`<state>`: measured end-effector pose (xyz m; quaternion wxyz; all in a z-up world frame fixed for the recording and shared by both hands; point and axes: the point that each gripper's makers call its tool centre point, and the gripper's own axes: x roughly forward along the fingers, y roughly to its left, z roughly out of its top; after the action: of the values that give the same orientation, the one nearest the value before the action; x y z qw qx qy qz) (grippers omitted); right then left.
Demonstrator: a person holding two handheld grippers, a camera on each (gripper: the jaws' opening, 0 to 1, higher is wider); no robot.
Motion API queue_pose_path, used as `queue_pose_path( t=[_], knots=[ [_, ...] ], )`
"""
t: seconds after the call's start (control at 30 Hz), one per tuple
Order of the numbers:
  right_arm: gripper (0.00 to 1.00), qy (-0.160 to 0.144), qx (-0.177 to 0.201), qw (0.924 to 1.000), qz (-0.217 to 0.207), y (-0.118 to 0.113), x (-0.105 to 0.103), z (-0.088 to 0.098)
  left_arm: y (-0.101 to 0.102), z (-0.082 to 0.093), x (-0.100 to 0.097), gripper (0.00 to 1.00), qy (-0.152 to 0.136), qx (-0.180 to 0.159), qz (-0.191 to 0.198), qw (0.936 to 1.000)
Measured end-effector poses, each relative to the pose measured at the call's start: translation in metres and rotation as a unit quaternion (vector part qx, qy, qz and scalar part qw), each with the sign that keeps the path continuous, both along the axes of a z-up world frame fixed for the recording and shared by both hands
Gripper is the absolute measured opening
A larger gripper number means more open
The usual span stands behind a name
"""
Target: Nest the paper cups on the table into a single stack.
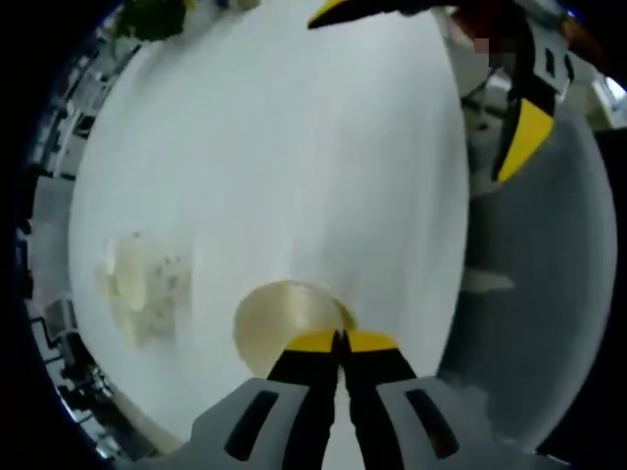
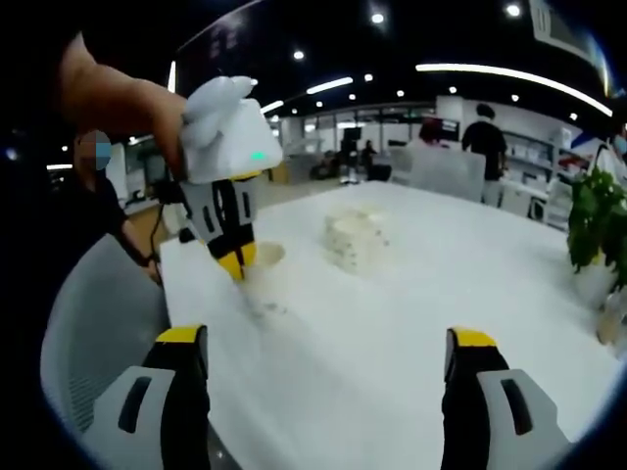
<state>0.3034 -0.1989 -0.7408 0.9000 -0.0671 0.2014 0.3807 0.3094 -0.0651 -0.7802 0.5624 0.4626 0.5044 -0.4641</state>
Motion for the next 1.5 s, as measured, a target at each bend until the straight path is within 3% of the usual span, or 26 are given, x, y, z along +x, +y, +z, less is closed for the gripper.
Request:
queue_pose_path(
  t=[0.2,0.3,0.47,0.63,0.7,0.8,0.9,1.1,1.23,1.5],
  knots=[
    [0.99,-0.001,-0.001,1.0000,0.001,-0.001,0.001,0.001,0.000,0.003,0.009,0.16,-0.022,-0.031,0.014,0.9992],
    [0.99,0.000,-0.002,1.0000,0.002,0.000,0.002,0.001,-0.001,0.009,0.019,0.38,-0.055,-0.050,0.011,0.9972],
    [0.99,-0.001,-0.002,1.0000,0.004,0.002,0.003,0.002,-0.002,0.015,0.030,0.40,-0.098,-0.068,0.004,0.9929],
    [0.99,-0.002,-0.001,1.0000,0.005,0.004,0.005,0.003,-0.001,0.018,0.036,0.45,-0.112,-0.078,0.006,0.9906],
    [0.99,-0.002,-0.002,1.0000,0.005,0.004,0.005,0.002,0.000,0.016,0.036,0.67,-0.107,-0.080,0.008,0.9910],
    [0.99,-0.002,-0.002,1.0000,0.006,0.004,0.005,0.002,0.000,0.019,0.034,0.67,-0.099,-0.088,0.014,0.9910],
    [0.99,-0.002,0.000,1.0000,0.004,0.004,0.006,0.003,0.003,0.019,0.038,0.76,-0.117,-0.086,0.010,0.9894],
    [0.99,-0.001,-0.002,1.0000,0.003,0.002,0.005,0.002,0.001,0.023,0.050,0.89,-0.148,-0.121,0.029,0.9811],
    [0.99,-0.002,-0.003,1.0000,0.003,0.003,0.006,0.002,0.004,0.022,0.052,0.98,-0.156,-0.122,0.031,0.9798],
    [0.99,-0.006,0.001,1.0000,0.006,0.008,0.006,0.005,0.002,0.028,0.057,1.00,-0.174,-0.150,0.051,0.9719]
  ],
)
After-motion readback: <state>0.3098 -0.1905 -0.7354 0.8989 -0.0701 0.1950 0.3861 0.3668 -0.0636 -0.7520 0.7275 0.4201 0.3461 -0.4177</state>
